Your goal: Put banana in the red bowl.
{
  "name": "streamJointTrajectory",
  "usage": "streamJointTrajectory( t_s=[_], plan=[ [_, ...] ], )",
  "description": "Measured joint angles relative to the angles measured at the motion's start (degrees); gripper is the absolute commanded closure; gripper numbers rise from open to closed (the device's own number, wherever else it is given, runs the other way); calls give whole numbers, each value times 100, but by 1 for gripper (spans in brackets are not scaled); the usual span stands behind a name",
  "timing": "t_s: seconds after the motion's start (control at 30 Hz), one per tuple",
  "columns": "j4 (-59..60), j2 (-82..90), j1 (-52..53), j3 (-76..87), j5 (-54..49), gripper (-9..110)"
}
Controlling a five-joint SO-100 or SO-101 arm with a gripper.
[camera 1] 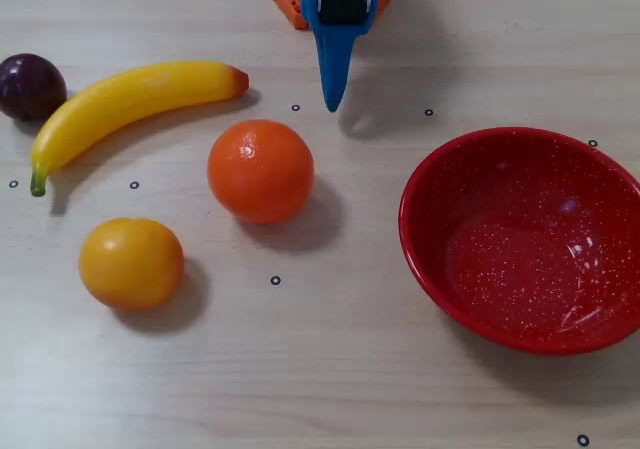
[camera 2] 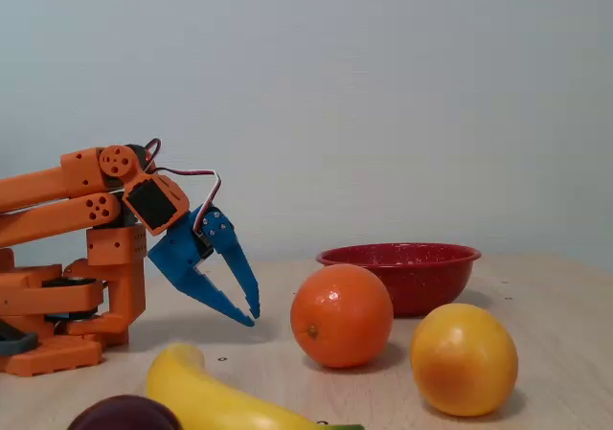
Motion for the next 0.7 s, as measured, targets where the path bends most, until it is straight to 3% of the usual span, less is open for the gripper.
streamJointTrajectory(
  t_s=[0.7],
  plan=[
    [0,0,-35,0,-246,102]
  ],
)
